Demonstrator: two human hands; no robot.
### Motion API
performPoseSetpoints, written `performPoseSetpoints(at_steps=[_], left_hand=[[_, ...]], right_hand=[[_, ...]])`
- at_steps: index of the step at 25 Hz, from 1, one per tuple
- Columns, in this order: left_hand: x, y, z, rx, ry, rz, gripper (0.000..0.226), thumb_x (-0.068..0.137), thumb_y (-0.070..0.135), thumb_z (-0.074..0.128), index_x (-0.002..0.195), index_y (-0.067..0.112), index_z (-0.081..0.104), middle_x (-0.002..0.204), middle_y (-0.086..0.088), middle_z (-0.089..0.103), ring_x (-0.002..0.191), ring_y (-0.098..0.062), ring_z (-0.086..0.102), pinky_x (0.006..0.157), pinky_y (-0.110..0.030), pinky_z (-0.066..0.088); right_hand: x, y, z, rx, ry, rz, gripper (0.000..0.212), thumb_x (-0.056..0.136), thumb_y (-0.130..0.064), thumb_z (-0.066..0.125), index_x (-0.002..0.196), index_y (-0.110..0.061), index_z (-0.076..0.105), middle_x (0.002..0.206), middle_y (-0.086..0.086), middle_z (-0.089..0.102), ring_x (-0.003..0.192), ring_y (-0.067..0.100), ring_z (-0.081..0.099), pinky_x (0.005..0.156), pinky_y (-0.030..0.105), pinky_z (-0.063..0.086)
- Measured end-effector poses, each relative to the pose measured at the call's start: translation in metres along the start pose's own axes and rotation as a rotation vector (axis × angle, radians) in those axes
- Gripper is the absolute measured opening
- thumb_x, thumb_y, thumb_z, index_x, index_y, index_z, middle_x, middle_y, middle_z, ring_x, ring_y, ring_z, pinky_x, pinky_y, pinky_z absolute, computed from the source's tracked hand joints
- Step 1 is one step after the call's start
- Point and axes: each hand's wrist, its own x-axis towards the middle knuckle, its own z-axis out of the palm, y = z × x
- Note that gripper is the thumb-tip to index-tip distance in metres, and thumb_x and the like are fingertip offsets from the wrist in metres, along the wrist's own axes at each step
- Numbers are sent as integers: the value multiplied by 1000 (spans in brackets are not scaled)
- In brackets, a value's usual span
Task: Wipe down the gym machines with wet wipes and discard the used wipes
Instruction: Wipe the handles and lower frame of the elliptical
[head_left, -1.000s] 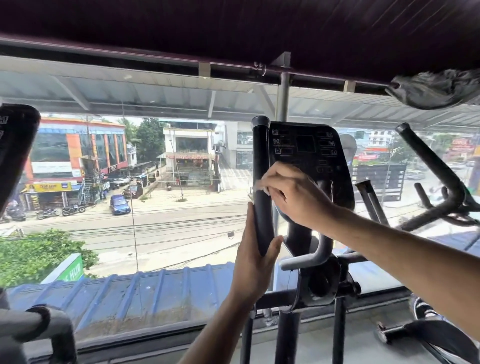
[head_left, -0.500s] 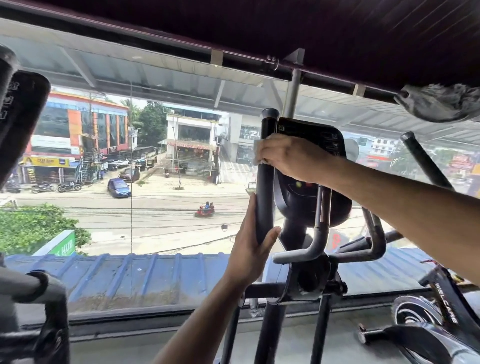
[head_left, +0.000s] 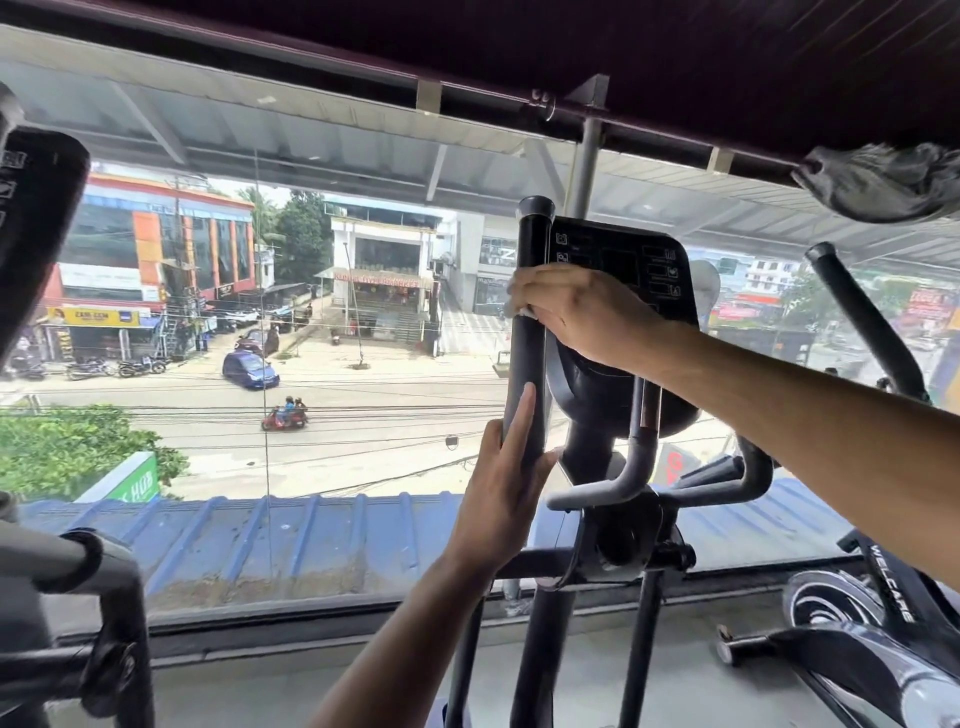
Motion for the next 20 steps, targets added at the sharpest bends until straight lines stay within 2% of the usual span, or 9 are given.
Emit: performPoseSetpoints(at_steps=[3, 5, 6, 8, 10, 12, 14, 16, 20], left_hand=[[-5, -4, 1, 22, 6, 35, 67, 108, 41, 48, 163, 48, 9, 113, 10, 43, 98, 2, 48, 82, -20, 49], [-10, -6, -2, -24, 8, 79, 64, 109, 34, 51, 163, 41, 18, 128, 11, 49, 115, 4, 51, 92, -13, 44], [-10, -4, -8, -98, -1, 65, 59, 108, 36, 50, 161, 41, 24, 138, 12, 52, 125, 1, 52, 98, -16, 45], [4, -3, -31, -199, 28, 28, 45, 107, 44, 47, 151, 44, 38, 137, 10, 62, 122, -7, 63, 96, -31, 56], [48, -7, -66, -49, 163, 107, 41, 107, 43, 45, 147, 35, 47, 135, 8, 62, 118, -7, 65, 91, -41, 59], [112, -10, -99, 239, 208, 250, 43, 108, 37, 48, 150, 27, 48, 147, 2, 52, 131, -13, 55, 101, -45, 54], [173, -2, -116, 489, 114, 405, 49, 108, 41, 50, 155, 30, 43, 159, -6, 40, 144, -25, 42, 112, -49, 45], [223, 11, -112, 640, -30, 504, 55, 106, 49, 50, 158, 31, 40, 165, -14, 31, 149, -33, 33, 115, -53, 39], [269, 13, -89, 807, -199, 667, 65, 102, 63, 40, 156, 27, 46, 165, -18, 30, 152, -34, 27, 118, -56, 36]], right_hand=[[-27, -11, 13, 41, -8, -44, 22, 90, 4, 68, 111, 0, 74, 118, 15, 73, 120, 27, 67, 111, 46, 47], [-34, -14, 15, 126, -18, -21, 24, 92, 4, 68, 115, 0, 74, 121, 15, 73, 123, 26, 65, 111, 45, 48], [-36, -16, 15, 175, -16, 9, 24, 93, 3, 67, 115, 0, 74, 121, 15, 72, 124, 25, 64, 110, 43, 49], [-40, -21, 18, 271, 11, 74, 23, 94, 1, 66, 115, -2, 74, 123, 15, 72, 127, 23, 63, 107, 40, 52], [-46, -27, 23, 331, 50, 113, 23, 94, -3, 64, 115, -3, 74, 125, 16, 70, 129, 21, 62, 102, 38, 55], [-54, -32, 29, 369, 99, 136, 23, 97, -6, 60, 116, -2, 72, 127, 17, 69, 131, 20, 59, 101, 36, 56], [-58, -40, 36, 392, 140, 172, 24, 99, -9, 56, 116, -2, 71, 126, 16, 70, 135, 18, 56, 104, 34, 54], [-60, -46, 40, 402, 192, 205, 23, 100, -12, 55, 116, -5, 70, 125, 13, 71, 136, 16, 55, 107, 35, 51], [-62, -51, 41, 337, 268, 232, 27, 106, -24, 52, 115, -11, 74, 122, 1, 72, 132, 16, 57, 108, 36, 49]])
